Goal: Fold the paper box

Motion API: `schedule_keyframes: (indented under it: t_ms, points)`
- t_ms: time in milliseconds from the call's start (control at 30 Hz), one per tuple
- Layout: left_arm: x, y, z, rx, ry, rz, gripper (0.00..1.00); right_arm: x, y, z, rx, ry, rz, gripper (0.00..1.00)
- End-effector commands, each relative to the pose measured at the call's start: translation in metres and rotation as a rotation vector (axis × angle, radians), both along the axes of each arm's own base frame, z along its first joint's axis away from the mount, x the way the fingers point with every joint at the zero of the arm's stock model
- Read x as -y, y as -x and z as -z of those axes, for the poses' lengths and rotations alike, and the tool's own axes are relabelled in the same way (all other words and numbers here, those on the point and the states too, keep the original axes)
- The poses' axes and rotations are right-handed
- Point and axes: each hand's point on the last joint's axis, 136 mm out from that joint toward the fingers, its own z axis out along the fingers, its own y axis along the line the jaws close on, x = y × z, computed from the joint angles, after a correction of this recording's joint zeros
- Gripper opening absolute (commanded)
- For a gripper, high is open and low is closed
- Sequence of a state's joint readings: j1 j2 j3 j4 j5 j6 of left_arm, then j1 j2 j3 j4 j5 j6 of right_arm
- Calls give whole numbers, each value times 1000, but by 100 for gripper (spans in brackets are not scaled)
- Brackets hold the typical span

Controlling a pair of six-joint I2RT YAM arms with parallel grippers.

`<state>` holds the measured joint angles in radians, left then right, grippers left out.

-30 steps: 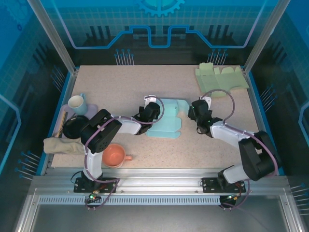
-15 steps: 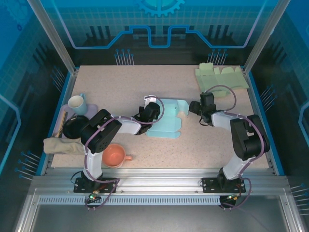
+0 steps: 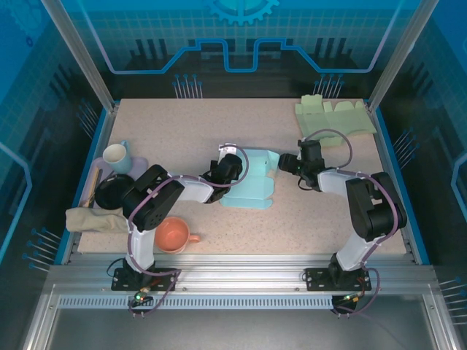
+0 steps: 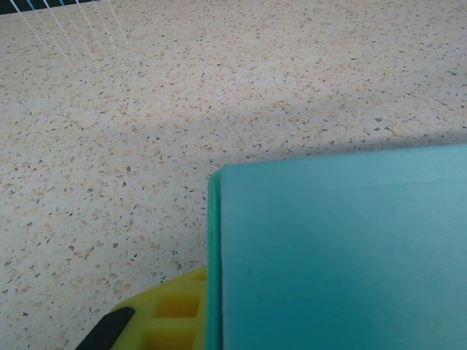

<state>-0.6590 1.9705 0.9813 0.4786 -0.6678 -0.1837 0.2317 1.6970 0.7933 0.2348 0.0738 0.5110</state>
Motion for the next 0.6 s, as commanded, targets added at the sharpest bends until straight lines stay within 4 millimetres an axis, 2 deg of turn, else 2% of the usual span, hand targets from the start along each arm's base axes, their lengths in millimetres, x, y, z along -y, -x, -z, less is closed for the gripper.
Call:
schedule_keyframes:
  t_ms: [0, 200, 567]
  points:
    - [0, 6, 22, -74, -72, 31, 11, -7, 11, -3, 13, 2, -21, 68]
    - [0, 6, 23, -77, -72, 29, 11, -6, 23, 1, -17, 17, -9, 68]
    - [0, 6, 23, -81, -75, 28, 12, -28, 28, -11, -21, 49, -71, 68]
